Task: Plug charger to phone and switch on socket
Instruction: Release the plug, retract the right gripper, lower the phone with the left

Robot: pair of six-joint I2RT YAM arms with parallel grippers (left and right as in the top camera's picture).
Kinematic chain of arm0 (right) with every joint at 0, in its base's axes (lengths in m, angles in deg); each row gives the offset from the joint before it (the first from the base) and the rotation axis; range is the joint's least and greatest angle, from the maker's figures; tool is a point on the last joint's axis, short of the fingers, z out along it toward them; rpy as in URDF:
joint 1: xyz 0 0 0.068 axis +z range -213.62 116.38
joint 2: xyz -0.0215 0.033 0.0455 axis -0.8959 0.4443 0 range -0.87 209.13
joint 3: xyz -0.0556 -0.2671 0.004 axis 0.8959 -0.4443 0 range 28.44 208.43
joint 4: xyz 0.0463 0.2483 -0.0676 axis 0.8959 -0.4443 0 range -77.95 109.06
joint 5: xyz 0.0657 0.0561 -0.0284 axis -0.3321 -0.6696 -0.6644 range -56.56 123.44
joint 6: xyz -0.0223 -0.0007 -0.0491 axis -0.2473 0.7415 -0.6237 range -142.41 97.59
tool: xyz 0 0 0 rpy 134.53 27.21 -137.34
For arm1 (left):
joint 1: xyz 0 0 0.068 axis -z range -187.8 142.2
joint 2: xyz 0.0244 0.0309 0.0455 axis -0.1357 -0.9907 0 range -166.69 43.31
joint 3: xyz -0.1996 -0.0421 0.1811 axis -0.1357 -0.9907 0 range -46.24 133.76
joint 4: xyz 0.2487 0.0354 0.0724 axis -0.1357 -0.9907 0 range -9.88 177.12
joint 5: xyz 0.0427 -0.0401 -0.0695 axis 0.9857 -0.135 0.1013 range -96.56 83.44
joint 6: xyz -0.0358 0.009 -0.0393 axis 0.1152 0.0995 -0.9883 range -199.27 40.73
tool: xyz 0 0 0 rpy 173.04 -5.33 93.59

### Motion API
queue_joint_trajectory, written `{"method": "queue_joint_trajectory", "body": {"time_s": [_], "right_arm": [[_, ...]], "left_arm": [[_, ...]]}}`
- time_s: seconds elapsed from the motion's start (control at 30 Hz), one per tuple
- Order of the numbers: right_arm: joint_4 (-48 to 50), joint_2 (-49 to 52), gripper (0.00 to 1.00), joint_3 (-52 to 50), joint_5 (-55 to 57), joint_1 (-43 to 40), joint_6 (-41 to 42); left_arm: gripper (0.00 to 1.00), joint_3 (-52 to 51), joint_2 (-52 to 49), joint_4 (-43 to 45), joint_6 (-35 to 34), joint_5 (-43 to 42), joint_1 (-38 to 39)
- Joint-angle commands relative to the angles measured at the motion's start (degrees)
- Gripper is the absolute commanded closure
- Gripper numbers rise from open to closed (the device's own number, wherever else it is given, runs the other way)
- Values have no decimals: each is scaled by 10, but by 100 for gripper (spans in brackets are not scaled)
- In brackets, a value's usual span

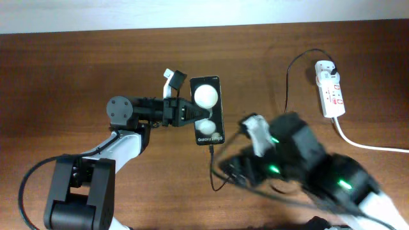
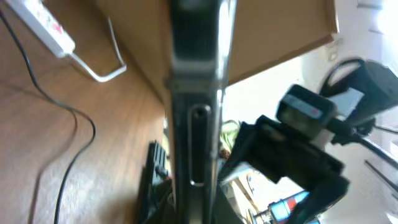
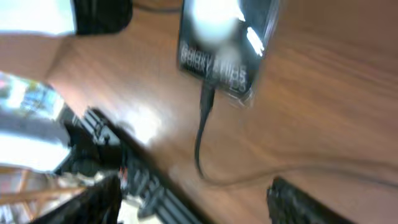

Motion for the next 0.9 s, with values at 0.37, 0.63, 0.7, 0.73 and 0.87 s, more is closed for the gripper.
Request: {"method": "queue_joint_trajectory", "body": {"time_s": [0.37, 0.63, 0.7, 0.73, 0.87], "right_arm": [[-139, -320, 1, 68, 246, 2, -20], [-106, -320, 1, 5, 261, 2, 17], [-107, -320, 1, -1, 261, 2, 17], [-107, -320, 1, -2, 261, 2, 17], [-107, -320, 1, -2, 261, 2, 17]], "left_arm": [[100, 294, -2, -896, 580, 528, 162], [100, 321, -92, -1104, 715, 592, 147], [100, 321, -136, -1046, 715, 465, 137], [98, 321, -158, -1014, 715, 397, 131], [87, 321, -207, -995, 715, 388, 125]]}}
